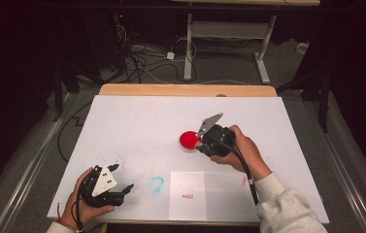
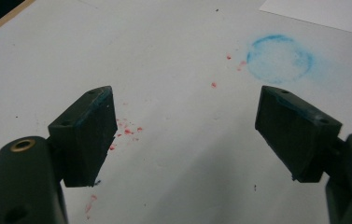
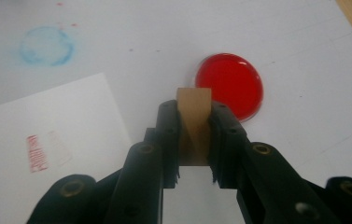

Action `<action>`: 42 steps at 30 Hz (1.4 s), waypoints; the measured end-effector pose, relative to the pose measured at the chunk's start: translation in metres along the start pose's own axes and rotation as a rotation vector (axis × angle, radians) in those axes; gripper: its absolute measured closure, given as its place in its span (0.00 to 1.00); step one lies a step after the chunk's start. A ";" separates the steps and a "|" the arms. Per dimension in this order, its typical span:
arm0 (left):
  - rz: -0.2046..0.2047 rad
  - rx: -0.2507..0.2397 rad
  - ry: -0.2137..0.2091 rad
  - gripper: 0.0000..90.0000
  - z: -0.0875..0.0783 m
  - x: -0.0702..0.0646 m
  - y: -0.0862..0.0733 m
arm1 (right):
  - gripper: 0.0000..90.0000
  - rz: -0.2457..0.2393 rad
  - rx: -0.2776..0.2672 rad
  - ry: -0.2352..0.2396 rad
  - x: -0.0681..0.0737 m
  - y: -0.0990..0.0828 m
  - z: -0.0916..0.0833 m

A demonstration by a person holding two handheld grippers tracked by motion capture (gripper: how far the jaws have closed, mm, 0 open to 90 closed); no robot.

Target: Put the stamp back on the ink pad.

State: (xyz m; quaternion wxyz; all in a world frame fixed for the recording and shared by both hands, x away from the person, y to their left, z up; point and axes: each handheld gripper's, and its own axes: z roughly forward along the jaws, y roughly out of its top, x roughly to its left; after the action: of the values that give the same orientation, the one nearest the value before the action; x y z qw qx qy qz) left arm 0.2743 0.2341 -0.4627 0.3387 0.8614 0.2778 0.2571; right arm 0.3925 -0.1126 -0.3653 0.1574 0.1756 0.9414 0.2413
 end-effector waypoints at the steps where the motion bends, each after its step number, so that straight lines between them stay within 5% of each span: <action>1: -0.002 0.001 0.004 0.23 0.000 0.000 0.000 | 0.84 0.002 0.002 -0.004 -0.003 0.003 0.003; 20: -0.015 -0.006 0.001 0.23 -0.002 0.002 -0.003 | 0.84 0.072 0.113 -0.008 -0.039 0.030 0.062; 32: -0.012 0.001 -0.006 0.23 0.000 0.001 -0.004 | 0.84 0.092 0.219 0.018 -0.047 0.030 0.094; 42: -0.010 -0.003 -0.012 0.23 0.000 0.001 -0.004 | 0.84 0.106 0.237 0.035 -0.050 0.030 0.105</action>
State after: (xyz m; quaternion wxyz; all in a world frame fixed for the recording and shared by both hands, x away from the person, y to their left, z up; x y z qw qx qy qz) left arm 0.2736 0.2372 -0.4648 0.3431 0.8610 0.2797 0.2506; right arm 0.4844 -0.0665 -0.4268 0.1059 0.2383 0.9553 0.1393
